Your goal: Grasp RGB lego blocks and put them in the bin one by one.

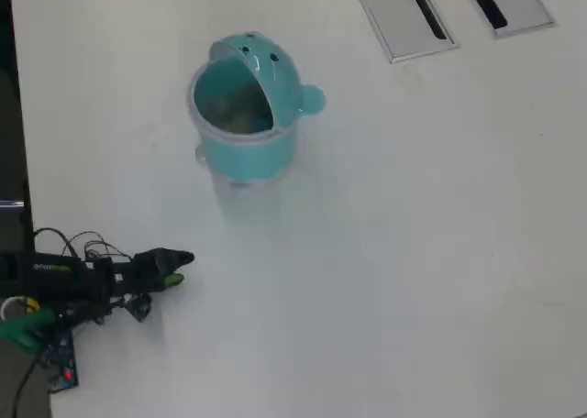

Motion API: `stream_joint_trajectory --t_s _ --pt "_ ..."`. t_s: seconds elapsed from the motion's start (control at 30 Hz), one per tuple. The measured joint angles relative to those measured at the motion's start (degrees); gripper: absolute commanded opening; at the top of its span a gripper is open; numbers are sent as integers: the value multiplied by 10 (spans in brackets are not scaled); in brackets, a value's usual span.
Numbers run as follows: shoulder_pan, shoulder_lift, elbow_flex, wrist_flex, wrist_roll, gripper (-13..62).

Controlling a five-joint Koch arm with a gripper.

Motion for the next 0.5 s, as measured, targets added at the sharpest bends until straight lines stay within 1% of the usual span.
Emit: stream_joint_trajectory --t_s 0.1,0.5 --pt "-4 0 -1 25 3 340" --pt "-13 0 0 31 30 340"
